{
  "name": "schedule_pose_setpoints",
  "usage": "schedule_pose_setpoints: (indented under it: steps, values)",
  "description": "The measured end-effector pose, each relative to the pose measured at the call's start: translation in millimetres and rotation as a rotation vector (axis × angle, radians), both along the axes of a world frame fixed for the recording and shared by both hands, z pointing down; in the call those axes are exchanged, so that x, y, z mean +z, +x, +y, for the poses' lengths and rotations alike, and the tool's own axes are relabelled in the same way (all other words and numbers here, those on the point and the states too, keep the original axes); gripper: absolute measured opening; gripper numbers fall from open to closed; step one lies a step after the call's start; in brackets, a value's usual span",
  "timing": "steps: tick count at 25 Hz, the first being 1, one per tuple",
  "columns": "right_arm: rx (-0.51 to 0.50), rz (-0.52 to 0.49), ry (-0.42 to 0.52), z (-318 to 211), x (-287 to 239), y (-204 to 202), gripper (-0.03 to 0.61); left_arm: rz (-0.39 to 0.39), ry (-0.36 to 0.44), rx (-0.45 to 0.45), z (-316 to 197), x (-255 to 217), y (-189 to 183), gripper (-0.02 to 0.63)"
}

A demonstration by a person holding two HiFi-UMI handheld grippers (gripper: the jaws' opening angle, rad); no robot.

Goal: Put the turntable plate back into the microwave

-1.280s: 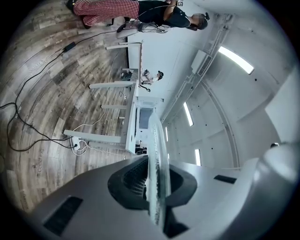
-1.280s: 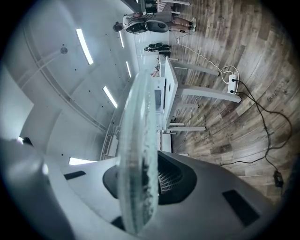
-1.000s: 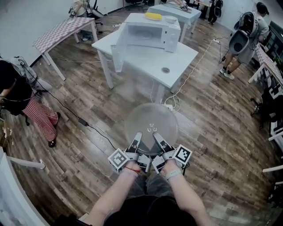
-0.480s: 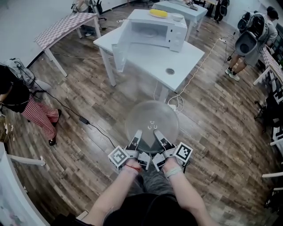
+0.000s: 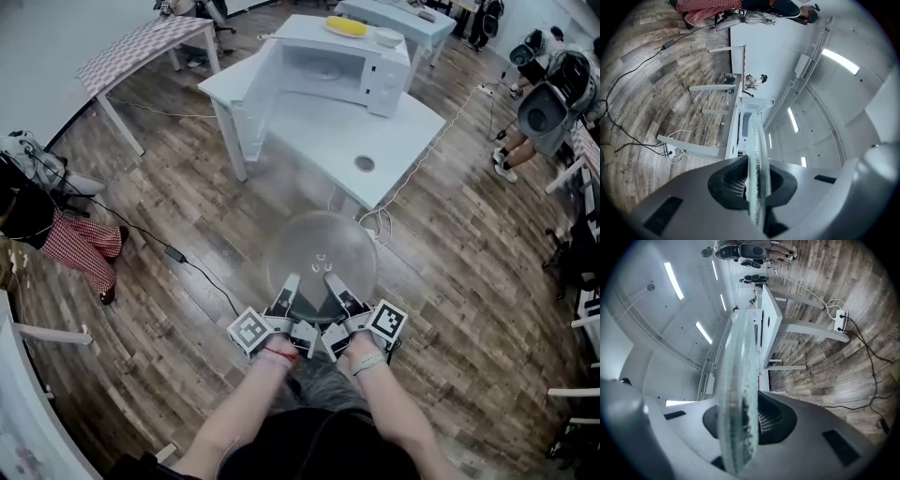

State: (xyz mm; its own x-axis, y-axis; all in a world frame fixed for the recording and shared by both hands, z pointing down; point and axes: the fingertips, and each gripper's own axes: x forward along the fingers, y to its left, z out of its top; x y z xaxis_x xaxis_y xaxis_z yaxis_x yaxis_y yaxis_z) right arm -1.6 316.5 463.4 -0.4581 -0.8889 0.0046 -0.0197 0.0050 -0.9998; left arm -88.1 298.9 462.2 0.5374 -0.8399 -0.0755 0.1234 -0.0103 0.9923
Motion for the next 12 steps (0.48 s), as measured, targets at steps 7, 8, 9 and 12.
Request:
schedule_pose_setpoints:
  steps: [7,8,9,12]
  values:
    - [-0.015,0.013,0.002,-19,-3,15,0.069,0.021,0.004,-0.021,-17,-2,14,0.029]
    - [-0.017,0.014,0.004,-21,-4,16,0.069,0.027,0.007,-0.026,-18,-3,16,0.029]
    - [-0.017,0.015,0.007,-22,-4,18,0.069,0.034,0.012,-0.030,-18,-5,18,0.029]
    - [0.036,0.008,0.014,-26,-3,32,0.062,0.055,0.017,-0.047,-22,-7,21,0.029]
